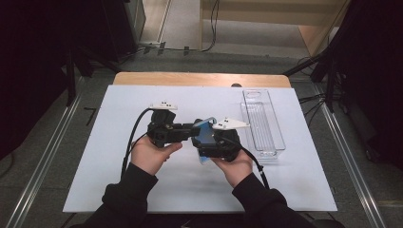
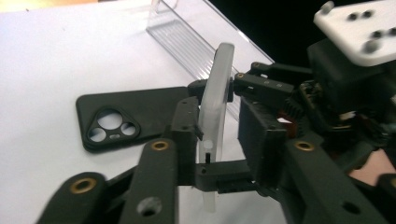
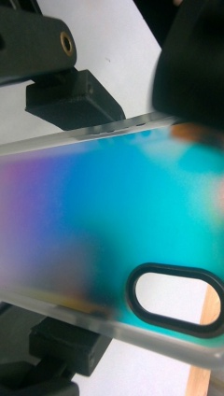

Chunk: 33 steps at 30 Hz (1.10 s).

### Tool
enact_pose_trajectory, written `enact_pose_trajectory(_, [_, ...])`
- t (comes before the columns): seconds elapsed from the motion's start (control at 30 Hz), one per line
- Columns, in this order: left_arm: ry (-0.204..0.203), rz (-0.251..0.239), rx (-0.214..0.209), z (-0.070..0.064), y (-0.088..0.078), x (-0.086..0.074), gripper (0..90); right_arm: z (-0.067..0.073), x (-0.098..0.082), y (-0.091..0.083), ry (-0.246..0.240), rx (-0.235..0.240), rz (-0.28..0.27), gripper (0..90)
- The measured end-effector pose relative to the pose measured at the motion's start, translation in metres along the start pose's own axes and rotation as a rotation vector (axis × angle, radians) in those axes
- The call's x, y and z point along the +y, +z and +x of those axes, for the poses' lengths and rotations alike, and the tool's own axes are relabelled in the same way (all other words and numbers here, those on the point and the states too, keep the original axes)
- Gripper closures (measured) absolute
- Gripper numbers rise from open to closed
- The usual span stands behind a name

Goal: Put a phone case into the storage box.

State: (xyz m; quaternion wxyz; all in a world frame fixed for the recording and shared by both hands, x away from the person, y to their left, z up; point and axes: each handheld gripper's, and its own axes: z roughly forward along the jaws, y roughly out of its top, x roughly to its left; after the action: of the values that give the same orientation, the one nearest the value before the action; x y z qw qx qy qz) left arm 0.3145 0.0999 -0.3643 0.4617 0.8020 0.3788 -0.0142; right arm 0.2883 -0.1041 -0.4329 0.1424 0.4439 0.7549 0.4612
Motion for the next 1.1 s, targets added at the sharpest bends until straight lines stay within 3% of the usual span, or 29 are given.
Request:
enact_pose_trajectory(0.2, [-0.002,-0.001,-0.033,0.004,-0.006,0.001,49.8,-0.008,0.001,-0.001,0.013,-0.011,-0.002,16.1])
enact_pose_trajectory(0.4, [0.041,0.034,-0.067,0.011,-0.005,-0.002,37.9,-0.018,0.002,-0.004,0.022,-0.021,0.004,16.1])
enact_pose_trajectory(0.57, [0.107,0.056,-0.078,0.015,-0.004,-0.008,37.8,-0.024,0.004,-0.008,0.021,-0.017,0.005,16.1])
enact_pose_trajectory(0.73, [0.112,0.058,-0.117,0.023,-0.004,-0.015,34.4,-0.028,0.006,-0.011,0.012,-0.003,0.008,16.1])
enact_pose_trajectory(0.87, [0.128,0.054,-0.108,0.028,-0.003,-0.024,34.5,-0.03,0.008,-0.013,0.006,0.038,0.011,16.1])
enact_pose_trajectory(1.0, [0.165,0.063,-0.092,0.033,0.0,-0.035,34.5,-0.031,0.01,-0.016,-0.011,0.048,0.015,16.1])
enact_pose_trajectory(1.1, [0.17,0.058,-0.093,0.036,0.0,-0.04,34.4,-0.033,0.011,-0.018,-0.015,0.058,0.015,16.1])
